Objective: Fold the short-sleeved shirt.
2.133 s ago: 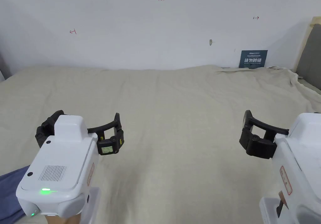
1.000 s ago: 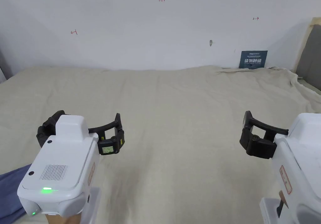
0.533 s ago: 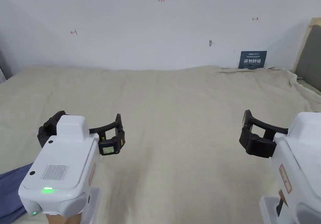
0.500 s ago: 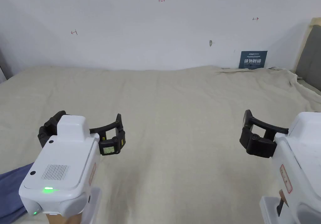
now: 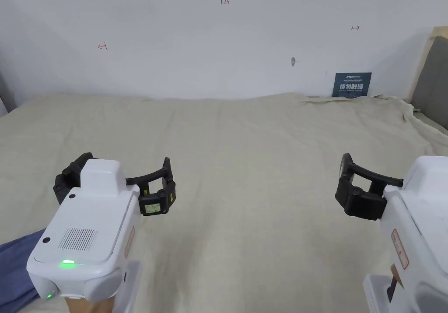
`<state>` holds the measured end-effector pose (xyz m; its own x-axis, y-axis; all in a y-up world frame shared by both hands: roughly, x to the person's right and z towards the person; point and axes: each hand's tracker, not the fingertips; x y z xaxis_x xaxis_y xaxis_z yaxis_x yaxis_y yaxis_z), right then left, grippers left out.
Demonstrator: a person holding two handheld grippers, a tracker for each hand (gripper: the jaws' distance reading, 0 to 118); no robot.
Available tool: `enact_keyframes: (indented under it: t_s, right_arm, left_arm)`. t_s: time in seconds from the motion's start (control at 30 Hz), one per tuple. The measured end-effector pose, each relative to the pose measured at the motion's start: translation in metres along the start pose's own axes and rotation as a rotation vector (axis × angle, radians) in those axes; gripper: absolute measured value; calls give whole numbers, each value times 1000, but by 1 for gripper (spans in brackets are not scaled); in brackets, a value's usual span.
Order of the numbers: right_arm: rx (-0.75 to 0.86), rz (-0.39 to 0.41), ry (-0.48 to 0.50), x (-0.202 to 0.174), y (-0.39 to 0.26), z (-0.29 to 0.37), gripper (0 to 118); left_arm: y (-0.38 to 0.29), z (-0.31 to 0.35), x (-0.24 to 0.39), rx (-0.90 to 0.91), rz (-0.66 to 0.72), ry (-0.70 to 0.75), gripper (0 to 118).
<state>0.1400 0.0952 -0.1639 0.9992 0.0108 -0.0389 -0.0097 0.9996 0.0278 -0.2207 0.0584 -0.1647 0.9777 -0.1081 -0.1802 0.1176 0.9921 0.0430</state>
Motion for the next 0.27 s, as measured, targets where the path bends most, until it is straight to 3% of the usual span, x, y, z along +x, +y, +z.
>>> enact_keyframes:
  t_s: [0.27]
  right_arm:
    - [0,6,-1,1,0,-1,118]
  left_arm:
    - [2,0,0,3,-4,-2,118]
